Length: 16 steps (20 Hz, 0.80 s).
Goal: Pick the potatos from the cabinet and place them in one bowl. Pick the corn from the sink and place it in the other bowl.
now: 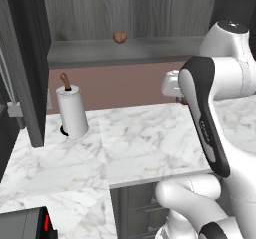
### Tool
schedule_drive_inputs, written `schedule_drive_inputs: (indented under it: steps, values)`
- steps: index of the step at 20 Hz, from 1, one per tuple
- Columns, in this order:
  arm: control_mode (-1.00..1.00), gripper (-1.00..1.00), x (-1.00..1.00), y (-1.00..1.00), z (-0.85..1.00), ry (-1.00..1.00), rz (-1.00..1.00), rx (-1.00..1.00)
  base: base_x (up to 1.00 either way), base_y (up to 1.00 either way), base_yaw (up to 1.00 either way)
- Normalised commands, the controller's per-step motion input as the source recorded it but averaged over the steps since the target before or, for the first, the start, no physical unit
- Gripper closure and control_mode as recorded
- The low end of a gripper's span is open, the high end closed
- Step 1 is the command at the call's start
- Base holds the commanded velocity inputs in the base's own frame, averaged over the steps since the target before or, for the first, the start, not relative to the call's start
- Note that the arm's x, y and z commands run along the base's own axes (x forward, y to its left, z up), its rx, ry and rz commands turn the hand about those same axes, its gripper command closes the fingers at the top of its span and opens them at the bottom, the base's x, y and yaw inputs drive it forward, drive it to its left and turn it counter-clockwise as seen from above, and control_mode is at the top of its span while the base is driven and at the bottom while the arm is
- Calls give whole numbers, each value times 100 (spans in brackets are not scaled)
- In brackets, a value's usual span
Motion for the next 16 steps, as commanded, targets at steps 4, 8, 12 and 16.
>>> schedule_drive_inputs:
  steps: [4,8,12,16]
  values:
    - [-100,100,-18,-4,-16,4,9,0,0,0,0]
    - [-100,100,-31,0,-25,3,7,0,0,0,0]
    - [-100,100,-26,0,-33,3,7,-1,0,0,0]
    - [-100,100,-9,0,-12,3,3,0,0,0,0]
